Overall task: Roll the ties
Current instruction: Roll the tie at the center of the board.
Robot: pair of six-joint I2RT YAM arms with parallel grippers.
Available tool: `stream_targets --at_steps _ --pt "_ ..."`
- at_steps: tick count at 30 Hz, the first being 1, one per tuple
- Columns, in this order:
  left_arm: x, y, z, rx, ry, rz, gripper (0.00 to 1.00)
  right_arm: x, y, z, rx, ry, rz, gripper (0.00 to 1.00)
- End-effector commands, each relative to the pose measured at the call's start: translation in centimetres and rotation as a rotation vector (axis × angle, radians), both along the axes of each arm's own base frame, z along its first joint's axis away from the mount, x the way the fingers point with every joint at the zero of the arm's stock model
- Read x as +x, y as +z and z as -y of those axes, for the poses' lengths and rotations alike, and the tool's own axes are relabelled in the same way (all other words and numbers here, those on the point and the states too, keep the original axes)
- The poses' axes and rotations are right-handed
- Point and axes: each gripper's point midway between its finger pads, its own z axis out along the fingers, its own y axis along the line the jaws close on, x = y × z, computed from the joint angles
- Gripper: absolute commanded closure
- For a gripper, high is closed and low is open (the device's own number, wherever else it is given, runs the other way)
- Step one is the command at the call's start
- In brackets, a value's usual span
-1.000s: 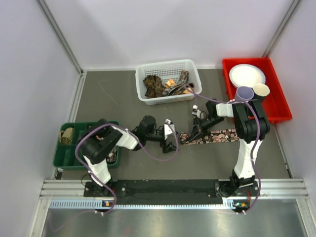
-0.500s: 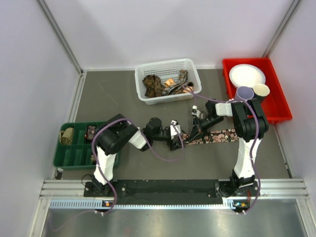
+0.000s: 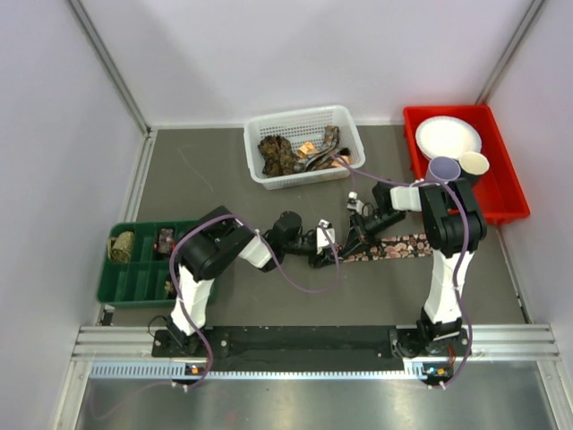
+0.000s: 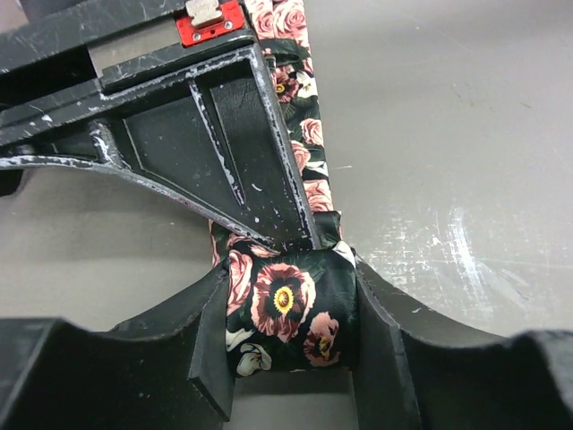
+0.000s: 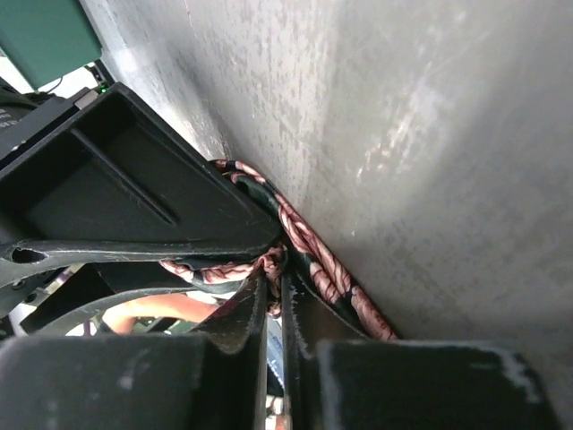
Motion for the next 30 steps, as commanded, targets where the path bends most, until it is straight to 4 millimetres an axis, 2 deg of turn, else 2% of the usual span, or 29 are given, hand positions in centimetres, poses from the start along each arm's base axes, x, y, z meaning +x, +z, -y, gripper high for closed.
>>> stream_targets --at_steps 1,3,4,7,9,10,15,16,20,23,30 --pt "0.0 -1.9 -1.0 0.143 0.023 -0.035 0.79 -1.2 -2.3 1.2 -0.131 0.080 0.093 0.88" --pt "-0.5 -2.4 -2.0 0.179 0.027 -0.044 0.84 -0.9 -1.6 1.4 -0.111 0.071 0.109 0.81" --pt "-0.7 -2.7 -2.5 0.200 0.029 -0.040 0.85 -0.9 -1.0 1.5 -0.092 0.065 0.105 0.70" --pt "-2.0 -4.3 -4.4 0.298 0.035 -0.092 0.88 -0.2 0.9 2.5 -0.043 0.028 0.138 0.52" --pt "-2.7 -5.0 -5.5 0.363 0.037 -0.131 0.89 0.5 2.1 3.2 -0.020 0.005 0.181 0.48" --pt "-2.9 -5.1 -5.7 0.380 0.036 -0.134 0.89 0.7 2.7 3.1 0.004 0.002 0.197 0.41" --pt "-3.1 -5.6 -7.3 0.512 0.076 -0.207 0.94 1.4 4.4 2.3 0.065 -0.032 0.247 0.44" --pt "-2.7 -5.2 -6.9 0.514 0.080 -0.206 0.95 1.3 4.6 1.9 0.092 -0.035 0.240 0.46" --pt "-2.5 -4.9 -6.5 0.573 0.100 -0.226 0.97 0.9 4.7 0.3 0.134 -0.022 0.196 0.56" --pt "-2.6 -5.0 -6.4 0.624 0.123 -0.254 0.97 0.4 4.4 -0.5 0.145 -0.003 0.195 0.57" --pt "-2.9 -5.2 -6.2 0.688 0.170 -0.261 0.97 0.7 4.1 -1.2 0.132 0.009 0.205 0.56"
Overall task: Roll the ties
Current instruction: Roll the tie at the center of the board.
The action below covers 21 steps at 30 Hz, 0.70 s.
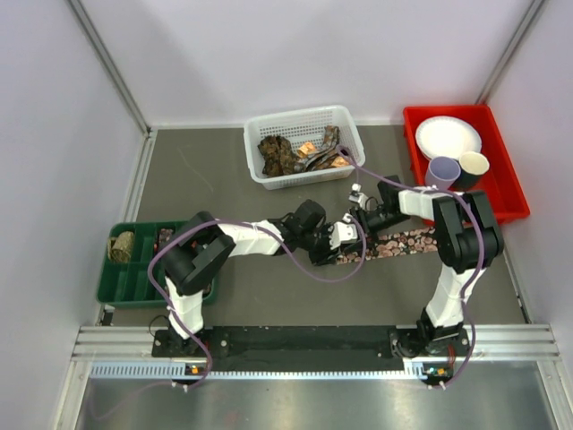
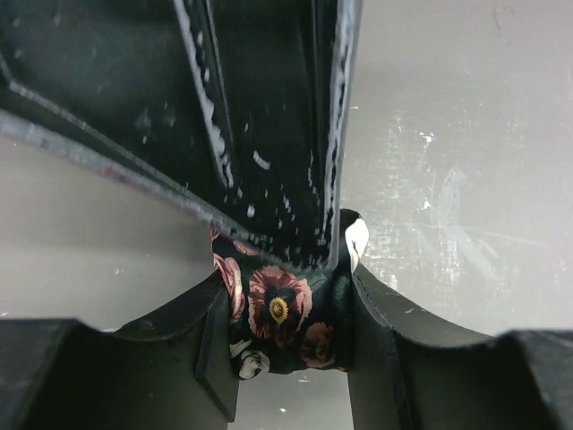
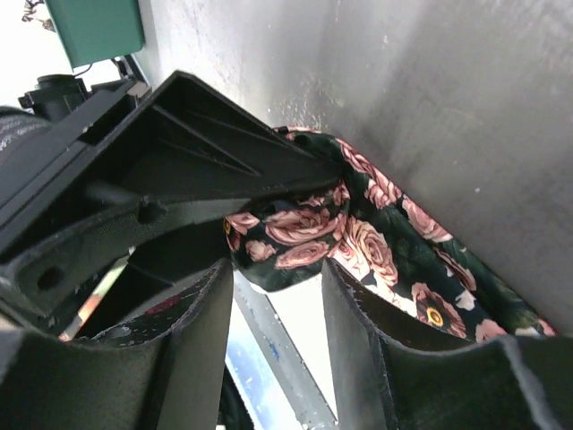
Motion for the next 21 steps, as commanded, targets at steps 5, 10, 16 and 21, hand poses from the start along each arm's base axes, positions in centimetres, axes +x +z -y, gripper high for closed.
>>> stream_targets --at_steps 5,10,16,21 --pt "-2.5 -5.3 -4.1 0.274 0.103 -0.153 0.96 -0.4 -0.9 -1.2 -0.020 0.048 0.027 0.65" --pt "-2.5 -5.4 -4.1 0.292 0.123 -0.185 0.69 -0.1 -2.9 -0.2 -0.112 0.069 0.060 1.00" --pt "-2.0 -3.0 -1.7 0.001 0.071 -0.157 0.27 1.0 -6.2 1.9 -0.254 0.057 0.046 1.00" --pt "-0.4 -0.6 0.3 -0.272 0.061 -0.083 0.20 1.1 -7.5 2.9 -0.340 0.036 0.007 1.00"
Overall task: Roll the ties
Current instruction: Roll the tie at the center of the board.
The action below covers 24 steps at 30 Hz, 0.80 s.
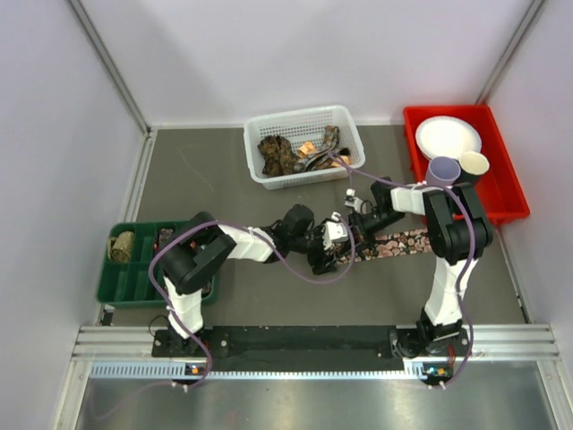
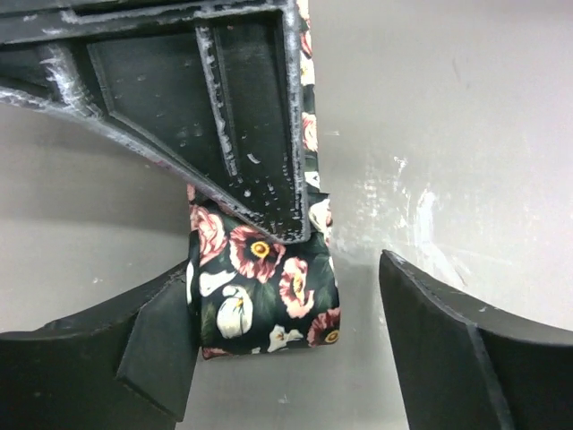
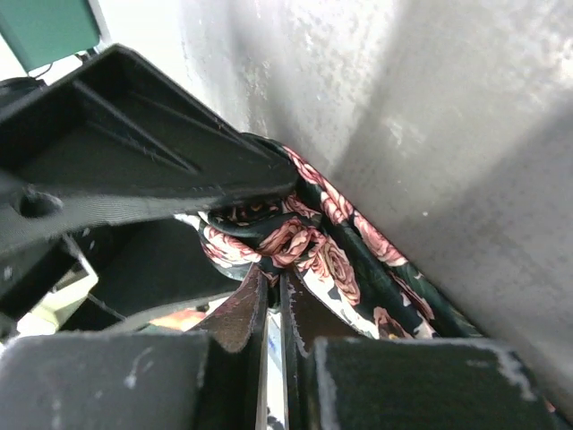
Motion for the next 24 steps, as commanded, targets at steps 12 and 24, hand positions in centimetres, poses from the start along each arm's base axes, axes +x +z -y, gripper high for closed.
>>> stream_targets --at_steps 12,24 --pt "0.3 -1.3 2.0 -0.356 -0.067 0.131 0.29 1.1 -6.3 4.4 -0.376 -0.010 -0.015 1.00" --pt "0.5 -4.0 -0.9 -0.135 0.032 0.035 0.78 2.0 -1.0 2.2 -0.101 -0.024 0.030 0.85"
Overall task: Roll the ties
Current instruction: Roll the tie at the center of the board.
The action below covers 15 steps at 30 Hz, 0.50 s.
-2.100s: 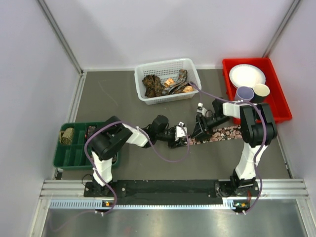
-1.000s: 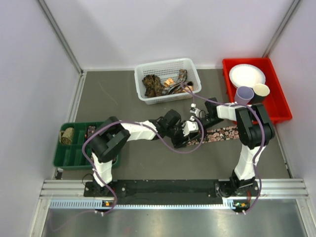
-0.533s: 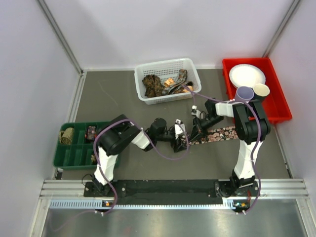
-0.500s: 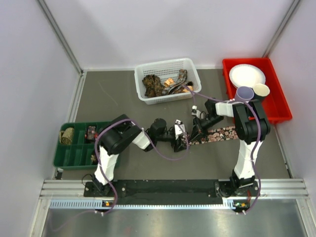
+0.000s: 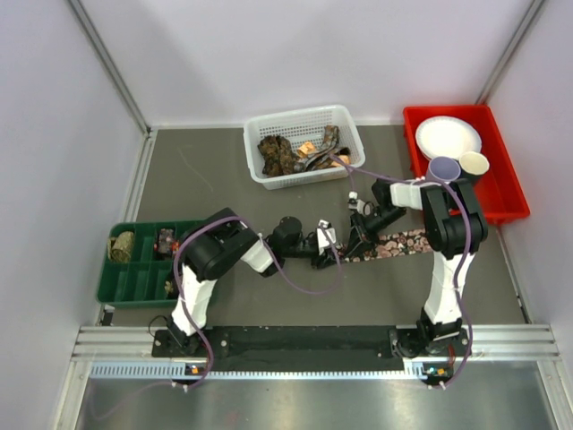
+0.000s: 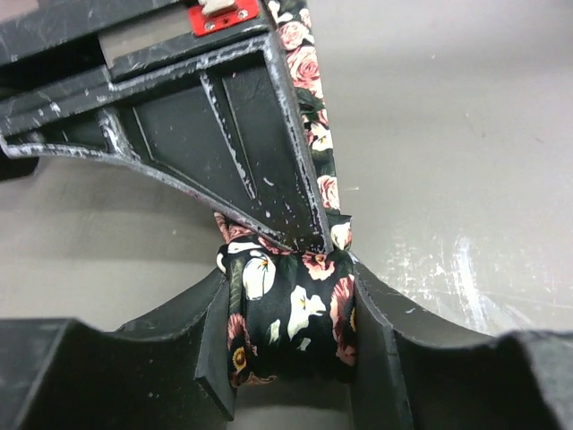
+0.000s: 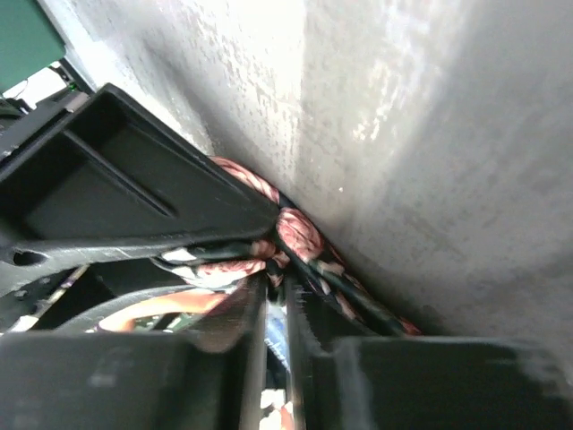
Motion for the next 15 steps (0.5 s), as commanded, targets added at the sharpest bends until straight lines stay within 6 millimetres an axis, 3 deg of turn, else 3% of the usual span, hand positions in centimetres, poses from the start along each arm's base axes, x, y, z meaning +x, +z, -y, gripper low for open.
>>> stream_targets --at_steps 1,2,5,10,15 --pt "-0.7 -4.0 -3.3 0.223 0.069 -0.151 0.80 2.5 0.5 1.0 0.043 0.005 0.190 0.83" --pt "-1.3 -4.7 -3.9 0.262 0.061 -0.184 0.81 2.9 2.0 1.0 0.083 -0.006 0.227 0.80" --pt "-2.4 -5.2 -4.7 0.300 0.029 -0.207 0.83 3.6 2.2 1.9 0.054 -0.027 0.280 0.78" --pt "-3.7 -5.8 -5.6 0.363 -0.008 -0.286 0.86 3.1 -0.6 3.1 -0.099 0.012 0.323 0.78" --pt "-2.2 -5.0 -6.7 0.471 0.073 -0.364 0.88 1.9 -2.5 3.4 -0.189 0.047 0.288 0.78"
